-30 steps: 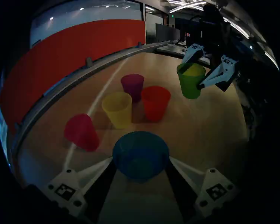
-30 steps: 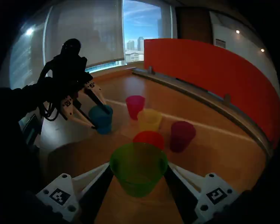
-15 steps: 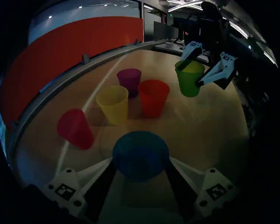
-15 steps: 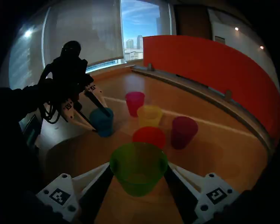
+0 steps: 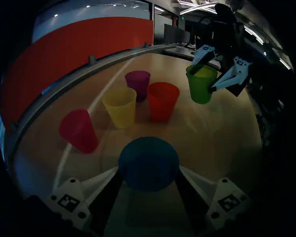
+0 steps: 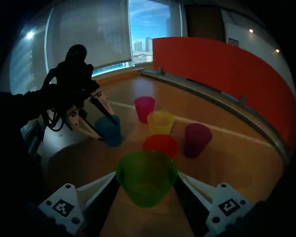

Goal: Pour water

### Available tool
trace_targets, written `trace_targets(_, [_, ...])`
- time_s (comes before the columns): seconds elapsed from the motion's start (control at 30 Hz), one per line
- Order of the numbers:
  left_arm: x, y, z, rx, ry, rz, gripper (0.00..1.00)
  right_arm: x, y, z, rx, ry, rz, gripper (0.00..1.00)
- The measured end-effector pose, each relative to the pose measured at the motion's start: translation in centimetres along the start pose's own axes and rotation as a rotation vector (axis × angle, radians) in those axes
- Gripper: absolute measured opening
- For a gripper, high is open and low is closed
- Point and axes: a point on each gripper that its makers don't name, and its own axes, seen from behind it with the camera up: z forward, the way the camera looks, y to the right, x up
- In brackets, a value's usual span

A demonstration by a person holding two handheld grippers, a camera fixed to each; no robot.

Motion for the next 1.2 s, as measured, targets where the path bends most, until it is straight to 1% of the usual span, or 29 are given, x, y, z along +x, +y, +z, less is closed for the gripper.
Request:
trace_targets(0.1, [-0.1,0.0,0.0,0.000,0.005,-0.007,0.84,-0.3,-0.1,0.2,0.001,-0.006,0.003,0.91])
trace_targets(0.37, [-0.2,-0.1,0.0,0.001,0.004,0.001,0.85,-1.0,-0.3,0.5,-0.005,-0.015,-0.005,0.91])
trace_targets(0.5, [-0.4,-0.2,0.1,0.005,-0.004,0.000,0.87,-1.4,-0.3,0.7,-0.005,-0.021,-0.003,0.91])
trace_targets(0.57, [-0.6,-0.3,0.1,0.007,-0.011,-0.006,0.96,-1.6,-0.2,0.8,-0.007,-0.024,-0.004,0.91])
trace_targets(0.7, [-1.0,-0.2,0.1,0.003,-0.024,-0.024,1.00,-2.0,-0.2,1.0,-0.009,-0.026,-0.006,0.91])
trace_targets(0.9, [-1.2,-0.9,-0.5,0.030,-0.016,-0.031,1.00,-2.7,-0.1,1.7,-0.011,-0.026,0.000,0.91])
trace_targets(1.2, [-2.2,-1.1,-1.9,0.061,-0.011,-0.050,1.00,-3.7,0.1,2.7,-0.015,-0.027,0.001,0.91])
